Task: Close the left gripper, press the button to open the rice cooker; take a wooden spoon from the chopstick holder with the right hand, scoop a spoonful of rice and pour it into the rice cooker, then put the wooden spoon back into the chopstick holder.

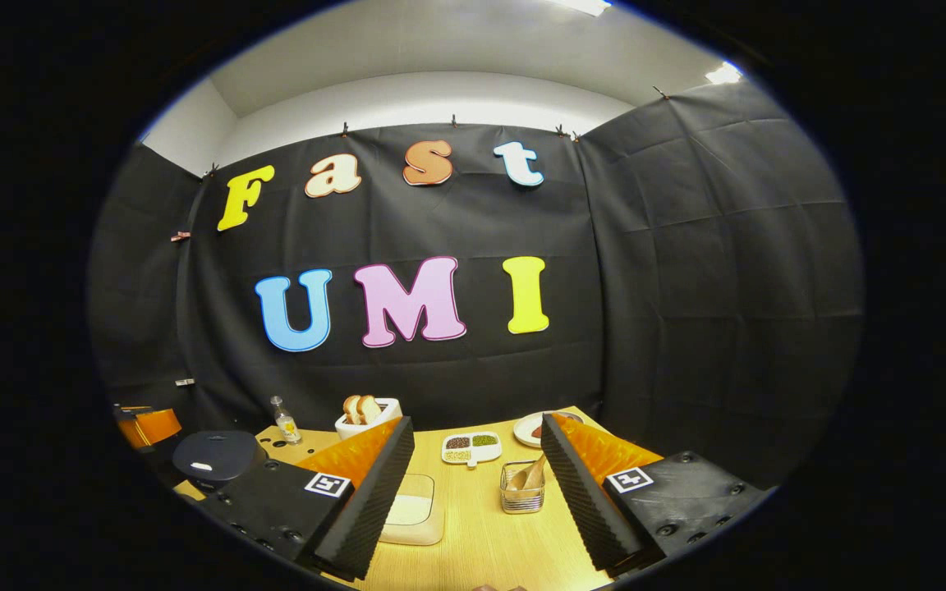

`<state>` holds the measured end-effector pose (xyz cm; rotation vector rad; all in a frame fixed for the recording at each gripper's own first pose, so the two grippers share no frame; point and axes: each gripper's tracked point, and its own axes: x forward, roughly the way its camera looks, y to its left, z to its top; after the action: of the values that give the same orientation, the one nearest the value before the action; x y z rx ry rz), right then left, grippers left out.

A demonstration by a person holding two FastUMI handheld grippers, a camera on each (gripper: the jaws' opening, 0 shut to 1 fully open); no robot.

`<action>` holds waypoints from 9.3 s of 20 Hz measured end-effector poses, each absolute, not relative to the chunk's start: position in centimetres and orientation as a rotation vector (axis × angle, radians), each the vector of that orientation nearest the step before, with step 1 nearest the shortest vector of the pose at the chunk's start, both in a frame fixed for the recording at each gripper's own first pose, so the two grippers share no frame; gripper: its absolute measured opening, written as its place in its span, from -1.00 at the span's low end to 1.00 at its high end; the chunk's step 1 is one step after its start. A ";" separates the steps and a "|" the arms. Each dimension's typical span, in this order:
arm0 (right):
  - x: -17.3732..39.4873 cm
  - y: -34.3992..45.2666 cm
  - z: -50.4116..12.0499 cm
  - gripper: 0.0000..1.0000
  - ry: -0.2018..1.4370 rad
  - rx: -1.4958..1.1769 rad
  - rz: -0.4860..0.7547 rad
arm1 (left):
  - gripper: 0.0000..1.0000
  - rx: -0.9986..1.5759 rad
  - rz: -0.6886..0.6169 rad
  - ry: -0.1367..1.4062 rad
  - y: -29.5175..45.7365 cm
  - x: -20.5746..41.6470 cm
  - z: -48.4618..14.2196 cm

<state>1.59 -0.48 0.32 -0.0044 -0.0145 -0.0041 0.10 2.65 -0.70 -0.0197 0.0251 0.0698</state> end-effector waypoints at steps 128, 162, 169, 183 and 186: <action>20.8 -0.3 -7.3 -0.58 0.406 0.451 0.075 | 0.91 -0.164 0.198 0.324 1.8 -0.5 -10.1; 19.8 20.4 -25.2 -0.57 0.764 0.470 0.083 | 0.92 -0.209 0.125 0.441 12.4 0.6 -16.8; 19.0 19.6 -24.3 -0.56 0.804 0.598 0.045 | 0.92 -0.208 0.115 0.431 12.2 0.6 -16.3; 17.5 9.1 -22.4 -0.57 0.733 0.875 -0.107 | 0.92 -0.182 0.102 0.429 10.4 -1.2 -15.6; 17.0 8.2 -22.0 -0.57 0.731 0.938 -0.126 | 0.91 -0.172 0.112 0.420 10.4 -1.6 -15.3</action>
<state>17.00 8.22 -22.01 0.9378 0.7310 -0.1258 -1.58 10.39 -15.29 -0.1725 0.4205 0.1119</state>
